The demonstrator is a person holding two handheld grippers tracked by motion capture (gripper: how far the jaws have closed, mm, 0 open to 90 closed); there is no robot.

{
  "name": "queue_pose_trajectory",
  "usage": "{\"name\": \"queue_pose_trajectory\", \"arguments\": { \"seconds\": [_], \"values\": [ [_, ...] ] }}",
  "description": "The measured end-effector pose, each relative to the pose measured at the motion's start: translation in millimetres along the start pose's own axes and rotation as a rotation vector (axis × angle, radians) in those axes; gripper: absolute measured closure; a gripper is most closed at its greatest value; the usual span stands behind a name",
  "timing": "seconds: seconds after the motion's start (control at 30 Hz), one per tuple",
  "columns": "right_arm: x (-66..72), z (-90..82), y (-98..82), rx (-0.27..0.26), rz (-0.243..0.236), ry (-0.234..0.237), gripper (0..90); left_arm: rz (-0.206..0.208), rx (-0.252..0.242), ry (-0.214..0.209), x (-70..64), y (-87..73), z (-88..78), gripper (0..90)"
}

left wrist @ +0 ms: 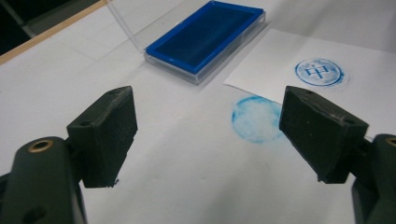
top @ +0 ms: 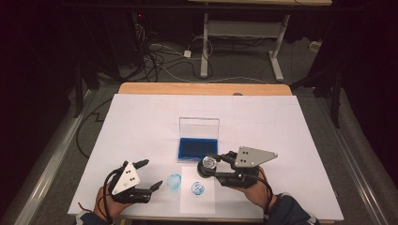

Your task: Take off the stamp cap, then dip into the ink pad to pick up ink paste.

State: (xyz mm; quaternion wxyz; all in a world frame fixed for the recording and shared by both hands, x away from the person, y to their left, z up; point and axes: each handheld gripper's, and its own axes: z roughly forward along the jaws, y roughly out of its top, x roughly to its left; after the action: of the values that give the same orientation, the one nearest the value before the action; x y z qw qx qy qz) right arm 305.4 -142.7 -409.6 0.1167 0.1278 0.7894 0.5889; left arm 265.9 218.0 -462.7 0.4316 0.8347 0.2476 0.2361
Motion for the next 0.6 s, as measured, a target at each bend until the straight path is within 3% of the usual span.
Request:
{"name": "queue_pose_trajectory", "arguments": {
  "seconds": [0.6],
  "values": [
    [-2.5, -6.1, 3.3, -0.001, 0.004, -0.017, 56.9, 0.003, 0.020, 0.026, 0.7, -9.9, -7.3, 18.3]
  ]
}}
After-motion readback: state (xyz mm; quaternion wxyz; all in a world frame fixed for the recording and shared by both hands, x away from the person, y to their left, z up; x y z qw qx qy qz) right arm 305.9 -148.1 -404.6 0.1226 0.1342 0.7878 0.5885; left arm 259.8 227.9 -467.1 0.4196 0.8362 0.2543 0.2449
